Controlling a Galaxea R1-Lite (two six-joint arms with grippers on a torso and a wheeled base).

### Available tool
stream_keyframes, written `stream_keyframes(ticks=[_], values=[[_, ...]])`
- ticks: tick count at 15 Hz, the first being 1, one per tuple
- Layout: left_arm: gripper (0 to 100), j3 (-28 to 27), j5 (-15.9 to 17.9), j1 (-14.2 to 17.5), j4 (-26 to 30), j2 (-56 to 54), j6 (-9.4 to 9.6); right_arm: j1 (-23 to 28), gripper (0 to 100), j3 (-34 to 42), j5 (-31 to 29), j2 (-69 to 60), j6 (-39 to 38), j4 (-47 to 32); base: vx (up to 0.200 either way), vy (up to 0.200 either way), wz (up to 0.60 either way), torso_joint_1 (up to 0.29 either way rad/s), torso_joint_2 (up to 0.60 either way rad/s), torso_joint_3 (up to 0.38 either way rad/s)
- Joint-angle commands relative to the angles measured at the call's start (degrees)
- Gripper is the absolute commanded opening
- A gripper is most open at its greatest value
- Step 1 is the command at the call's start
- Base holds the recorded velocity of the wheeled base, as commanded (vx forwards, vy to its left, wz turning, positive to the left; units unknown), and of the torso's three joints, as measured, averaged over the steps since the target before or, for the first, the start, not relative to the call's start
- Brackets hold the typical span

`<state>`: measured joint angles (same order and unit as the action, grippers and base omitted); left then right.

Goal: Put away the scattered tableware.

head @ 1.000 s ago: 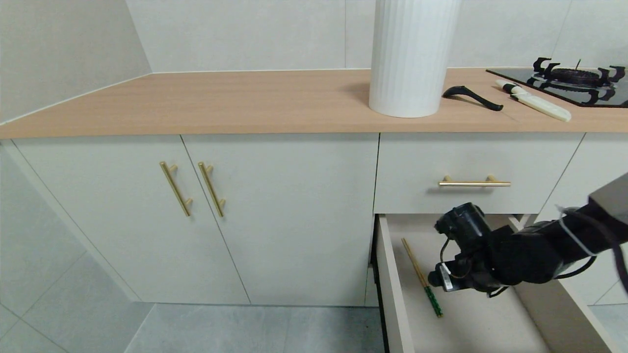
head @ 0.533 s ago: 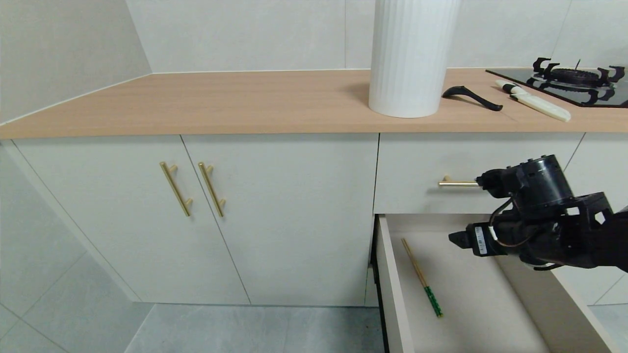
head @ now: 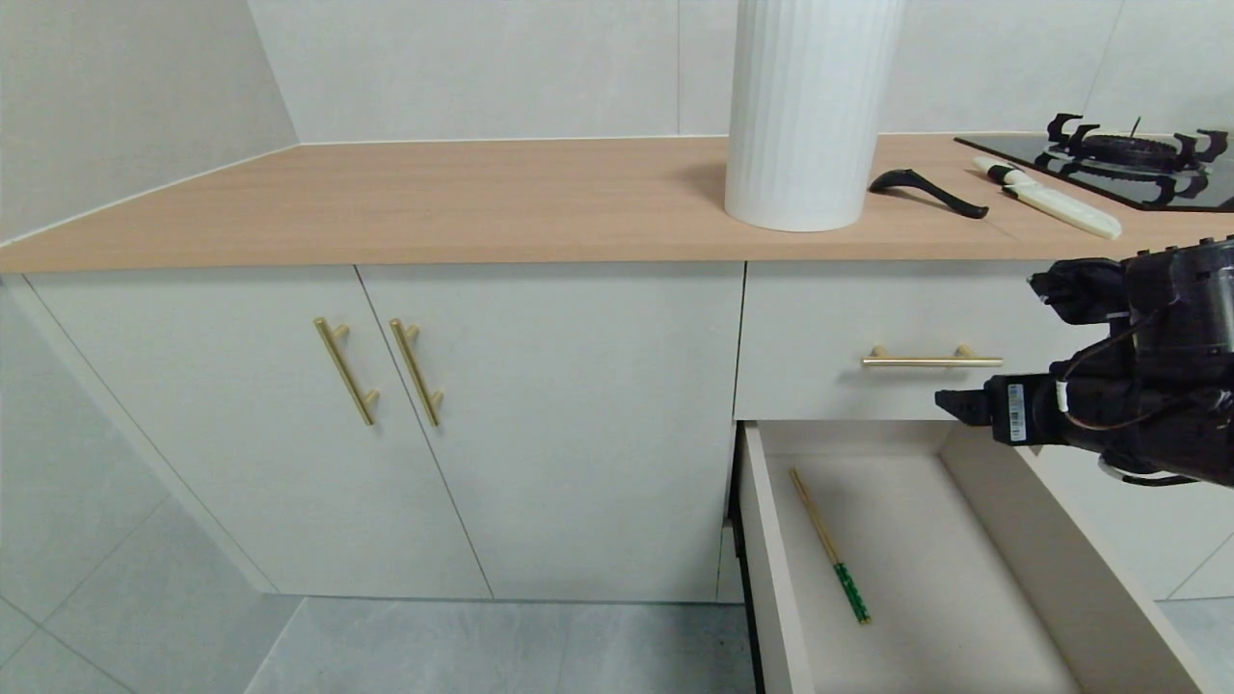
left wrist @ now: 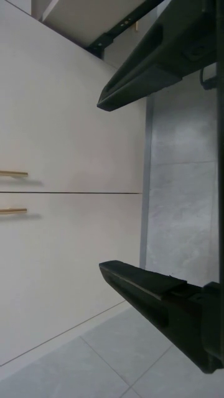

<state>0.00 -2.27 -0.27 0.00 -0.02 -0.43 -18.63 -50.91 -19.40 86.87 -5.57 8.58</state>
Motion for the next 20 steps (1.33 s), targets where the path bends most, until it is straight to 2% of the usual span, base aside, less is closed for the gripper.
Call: stream_keyframes(ticks=[1,4,8,20], values=[[100,0.0,0.0,0.0,0.0,0.0,-0.01,0.1,100,0.1,0.1,-1.9,0.0,0.0,0.0,0.0,0.0,0.0,0.0,0.0],[100,0.0,0.0,0.0,0.0,0.0,-0.01,0.4,100,0.1,0.1,-3.0,0.3,0.0,0.0,0.0,0.0,0.006,-0.03,-0.009],[100,0.0,0.0,0.0,-0.1,0.0,-0.01,0.4,100,0.5,0.1,-3.2,0.4,0.0,0.0,0.0,0.0,0.058,-0.24,-0.25],[100,0.0,0.0,0.0,0.0,0.0,-0.01,0.7,100,0.5,0.1,-3.0,1.1,0.0,0.0,0.0,0.0,0.183,-0.5,-0.292]])
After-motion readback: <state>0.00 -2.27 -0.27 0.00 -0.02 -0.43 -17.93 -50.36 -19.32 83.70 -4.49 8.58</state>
